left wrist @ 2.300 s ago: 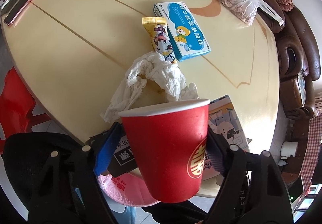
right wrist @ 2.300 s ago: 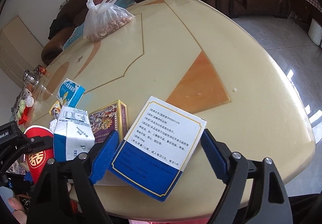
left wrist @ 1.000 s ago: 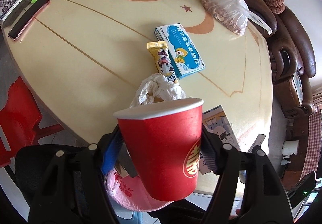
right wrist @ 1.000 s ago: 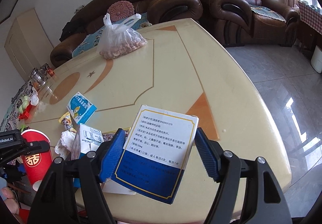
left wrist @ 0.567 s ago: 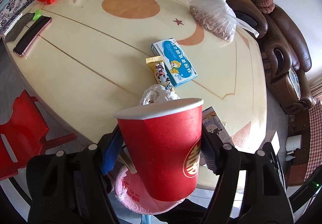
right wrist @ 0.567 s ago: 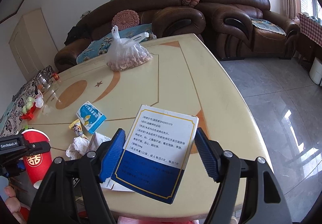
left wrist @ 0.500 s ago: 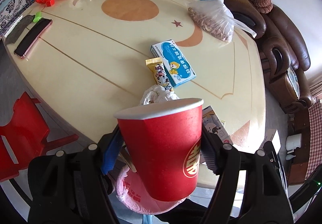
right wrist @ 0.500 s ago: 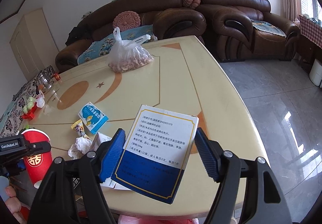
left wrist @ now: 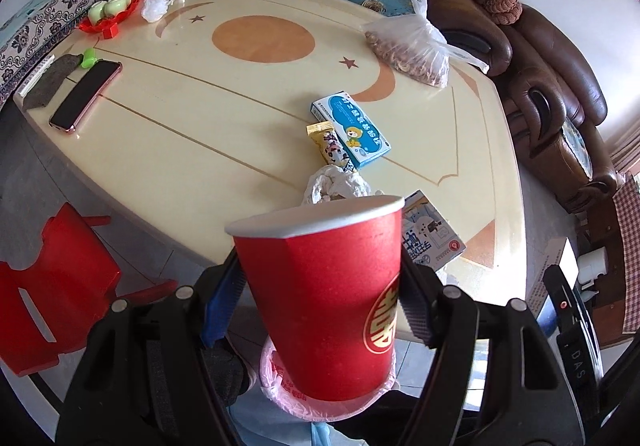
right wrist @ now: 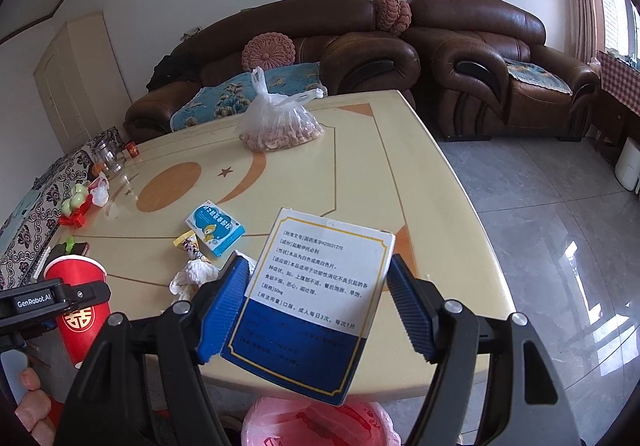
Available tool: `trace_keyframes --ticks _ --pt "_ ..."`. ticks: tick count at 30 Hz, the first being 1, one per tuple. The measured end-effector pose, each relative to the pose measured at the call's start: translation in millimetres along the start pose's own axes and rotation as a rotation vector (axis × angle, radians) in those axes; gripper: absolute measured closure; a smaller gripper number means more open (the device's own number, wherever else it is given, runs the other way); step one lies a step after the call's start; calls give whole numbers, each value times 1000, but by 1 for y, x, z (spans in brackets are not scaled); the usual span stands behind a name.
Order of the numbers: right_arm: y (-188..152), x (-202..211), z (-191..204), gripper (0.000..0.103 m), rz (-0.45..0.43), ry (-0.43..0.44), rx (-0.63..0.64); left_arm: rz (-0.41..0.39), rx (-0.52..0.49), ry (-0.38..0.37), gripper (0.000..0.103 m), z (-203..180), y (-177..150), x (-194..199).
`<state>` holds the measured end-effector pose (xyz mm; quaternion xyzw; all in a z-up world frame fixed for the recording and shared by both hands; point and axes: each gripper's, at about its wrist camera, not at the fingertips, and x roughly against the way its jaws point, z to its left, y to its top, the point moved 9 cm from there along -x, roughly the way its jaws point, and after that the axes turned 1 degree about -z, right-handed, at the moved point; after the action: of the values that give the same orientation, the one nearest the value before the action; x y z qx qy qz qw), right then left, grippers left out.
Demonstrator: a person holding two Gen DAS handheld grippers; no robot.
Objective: Collect trash
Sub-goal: 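Lift the red cup and the medicine box off the table with both grippers, then carry the cup and the box down over the pink trash bin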
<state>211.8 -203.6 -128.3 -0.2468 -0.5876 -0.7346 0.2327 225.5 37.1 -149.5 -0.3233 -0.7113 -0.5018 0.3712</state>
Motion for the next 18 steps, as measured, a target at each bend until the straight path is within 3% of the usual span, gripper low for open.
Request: trace_keyframes --ticks 8,15,18 --pt "-11 26 13 34 0 6 27 -34 -112 -14 35 -2 -20 21" --pt "-26 46 16 34 16 12 39 -30 -205 -86 35 -8 -44 31" --pt "-33 54 17 34 22 4 57 -41 -243 -61 35 -7 -54 31"
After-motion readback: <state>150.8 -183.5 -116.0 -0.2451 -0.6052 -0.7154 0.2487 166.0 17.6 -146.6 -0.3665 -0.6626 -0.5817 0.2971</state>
